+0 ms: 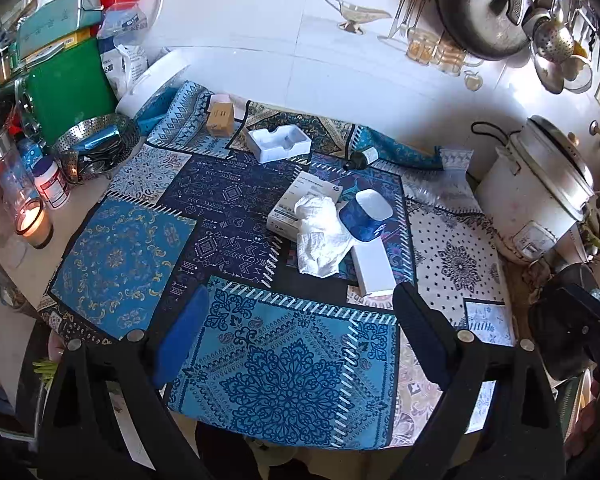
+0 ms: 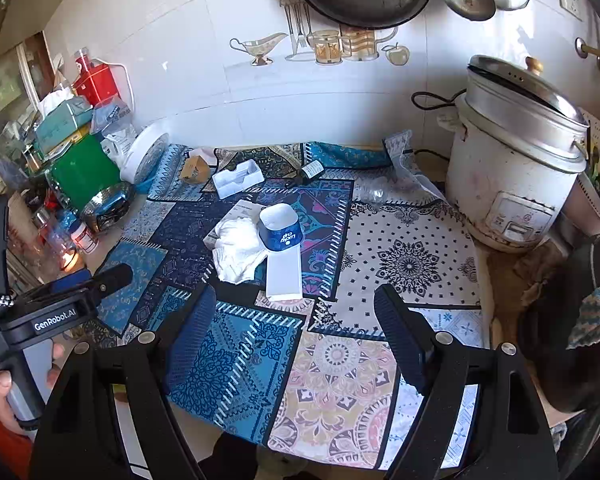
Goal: Collect trash
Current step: 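Grasp the crumpled white tissue with the left tool while the right tool grasps the clear plastic tub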
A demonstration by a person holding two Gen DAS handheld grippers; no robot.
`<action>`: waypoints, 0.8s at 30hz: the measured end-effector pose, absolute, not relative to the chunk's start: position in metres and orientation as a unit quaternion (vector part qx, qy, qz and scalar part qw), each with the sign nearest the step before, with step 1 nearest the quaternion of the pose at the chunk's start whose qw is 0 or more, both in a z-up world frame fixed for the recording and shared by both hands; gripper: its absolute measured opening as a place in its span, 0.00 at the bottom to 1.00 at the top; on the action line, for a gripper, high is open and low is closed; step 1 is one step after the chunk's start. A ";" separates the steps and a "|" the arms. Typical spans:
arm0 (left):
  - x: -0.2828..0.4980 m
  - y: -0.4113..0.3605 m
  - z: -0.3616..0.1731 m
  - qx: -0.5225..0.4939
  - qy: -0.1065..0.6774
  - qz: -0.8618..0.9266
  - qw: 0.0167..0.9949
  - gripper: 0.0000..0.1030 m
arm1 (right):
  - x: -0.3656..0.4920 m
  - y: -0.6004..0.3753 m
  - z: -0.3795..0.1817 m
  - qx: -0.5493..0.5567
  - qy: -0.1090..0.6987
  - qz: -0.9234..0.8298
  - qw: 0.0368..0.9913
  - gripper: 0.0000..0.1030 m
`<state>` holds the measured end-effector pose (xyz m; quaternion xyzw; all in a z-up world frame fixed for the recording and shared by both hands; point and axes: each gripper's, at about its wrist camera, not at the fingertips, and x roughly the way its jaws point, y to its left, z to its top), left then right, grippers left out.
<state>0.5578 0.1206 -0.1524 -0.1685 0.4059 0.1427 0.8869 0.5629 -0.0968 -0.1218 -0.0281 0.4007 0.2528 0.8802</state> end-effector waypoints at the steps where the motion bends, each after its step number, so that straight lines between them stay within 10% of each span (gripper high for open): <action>1: 0.564 0.124 -0.157 -0.169 0.411 0.140 0.885 0.91 | 0.568 -0.092 -0.126 -0.024 0.404 0.254 0.878 0.77; 24: 0.687 0.199 -0.237 -0.153 0.504 0.044 0.849 0.90 | 0.735 0.036 -0.251 -0.032 0.542 0.220 0.810 0.76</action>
